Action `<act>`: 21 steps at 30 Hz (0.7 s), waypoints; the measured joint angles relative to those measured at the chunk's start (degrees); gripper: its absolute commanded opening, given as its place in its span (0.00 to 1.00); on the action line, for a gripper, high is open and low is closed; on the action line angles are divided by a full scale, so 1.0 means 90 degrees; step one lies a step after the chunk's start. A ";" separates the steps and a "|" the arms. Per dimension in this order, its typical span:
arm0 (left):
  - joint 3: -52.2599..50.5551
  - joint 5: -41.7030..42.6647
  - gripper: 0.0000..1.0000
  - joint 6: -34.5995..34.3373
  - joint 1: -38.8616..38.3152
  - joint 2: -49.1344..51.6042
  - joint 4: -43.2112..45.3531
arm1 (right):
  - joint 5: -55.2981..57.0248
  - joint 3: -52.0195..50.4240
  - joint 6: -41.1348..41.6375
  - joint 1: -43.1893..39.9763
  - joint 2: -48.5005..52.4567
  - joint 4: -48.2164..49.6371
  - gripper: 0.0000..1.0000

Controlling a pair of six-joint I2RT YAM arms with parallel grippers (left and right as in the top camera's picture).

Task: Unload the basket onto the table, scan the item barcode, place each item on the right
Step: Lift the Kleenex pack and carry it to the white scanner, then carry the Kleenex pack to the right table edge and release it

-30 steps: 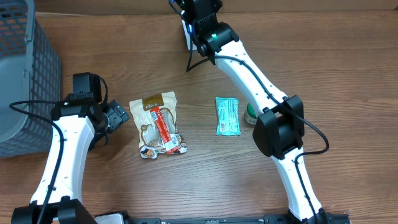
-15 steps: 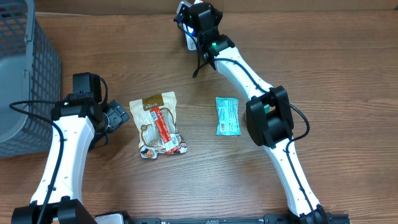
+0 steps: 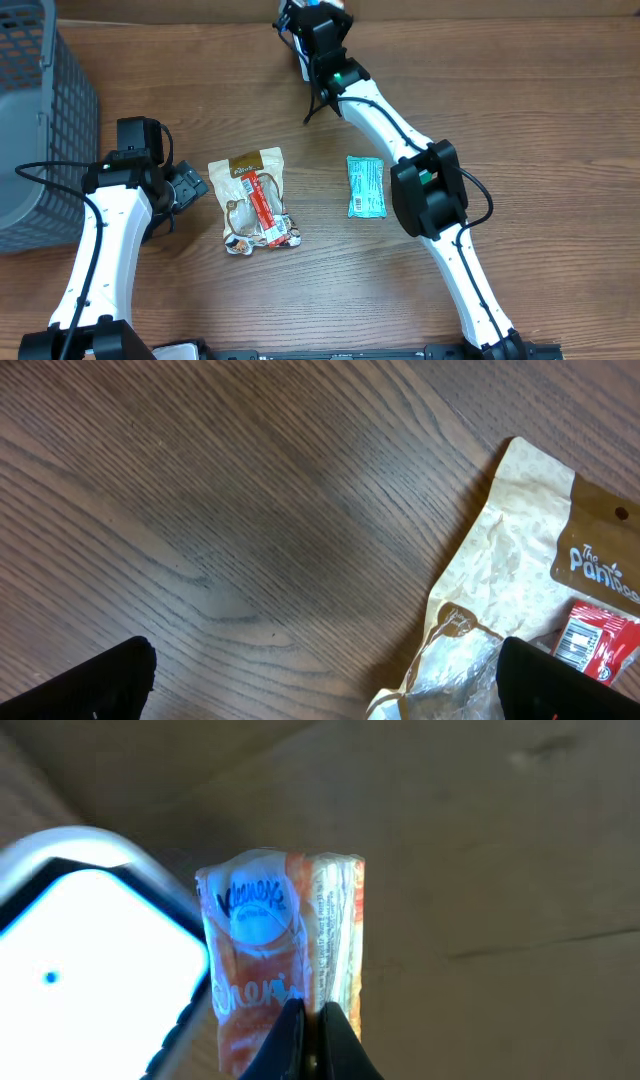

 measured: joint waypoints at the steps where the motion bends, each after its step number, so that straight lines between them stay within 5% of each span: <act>1: 0.0000 -0.0002 1.00 0.0000 0.0000 0.0000 0.0000 | -0.0027 0.0000 0.0114 0.0022 0.0000 -0.0114 0.04; 14: 0.0000 -0.0002 1.00 0.0000 0.0000 0.0000 0.0000 | -0.0068 0.0000 0.1141 0.0165 -0.0049 -0.0376 0.03; 21: 0.0000 0.0000 1.00 0.0000 0.0000 0.0000 -0.0002 | -0.0102 -0.0022 0.2302 0.0158 -0.1081 -0.2011 0.04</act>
